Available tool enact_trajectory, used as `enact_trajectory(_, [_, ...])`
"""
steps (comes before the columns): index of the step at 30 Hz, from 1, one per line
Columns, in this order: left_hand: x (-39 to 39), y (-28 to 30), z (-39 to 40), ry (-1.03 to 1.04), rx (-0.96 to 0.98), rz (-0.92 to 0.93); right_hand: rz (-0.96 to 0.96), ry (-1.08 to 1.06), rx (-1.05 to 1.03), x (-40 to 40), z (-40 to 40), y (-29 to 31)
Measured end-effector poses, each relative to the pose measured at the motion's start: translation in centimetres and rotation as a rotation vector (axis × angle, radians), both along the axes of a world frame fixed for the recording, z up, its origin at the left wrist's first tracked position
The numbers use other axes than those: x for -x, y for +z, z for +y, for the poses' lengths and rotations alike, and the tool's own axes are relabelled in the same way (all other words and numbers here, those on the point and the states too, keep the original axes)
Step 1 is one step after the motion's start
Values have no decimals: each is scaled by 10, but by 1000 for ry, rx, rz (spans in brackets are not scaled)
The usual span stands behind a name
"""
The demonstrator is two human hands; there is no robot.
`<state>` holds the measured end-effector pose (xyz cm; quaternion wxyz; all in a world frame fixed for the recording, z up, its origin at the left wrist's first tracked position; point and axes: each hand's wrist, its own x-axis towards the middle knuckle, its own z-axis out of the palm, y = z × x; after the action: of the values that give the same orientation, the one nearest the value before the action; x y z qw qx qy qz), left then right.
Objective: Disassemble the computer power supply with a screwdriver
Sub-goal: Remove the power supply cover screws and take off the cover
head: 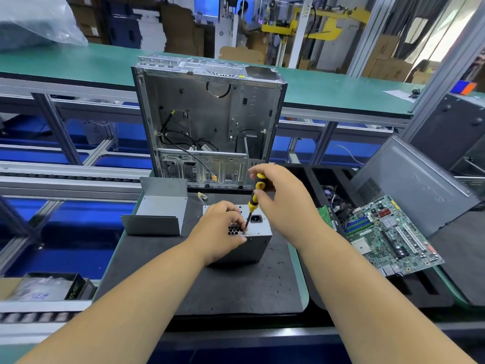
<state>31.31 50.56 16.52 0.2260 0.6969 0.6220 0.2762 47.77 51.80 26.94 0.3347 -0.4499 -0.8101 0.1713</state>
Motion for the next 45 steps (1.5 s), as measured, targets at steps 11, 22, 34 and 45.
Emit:
enact_trajectory(11, [-5,3,-1,11,-49,69,-2,-3,-37,-3,-3,0])
enact_trajectory(22, [-11,14,-2,-17,-62,213,158,-55,236,-13,2,-2])
enact_trajectory(34, [-9,26,3,60,-9,-30,464,-7,248,-27,10,-15])
enact_trajectory(45, [-17,34,17,165,91,-653,765,185,261,-40,31,-23])
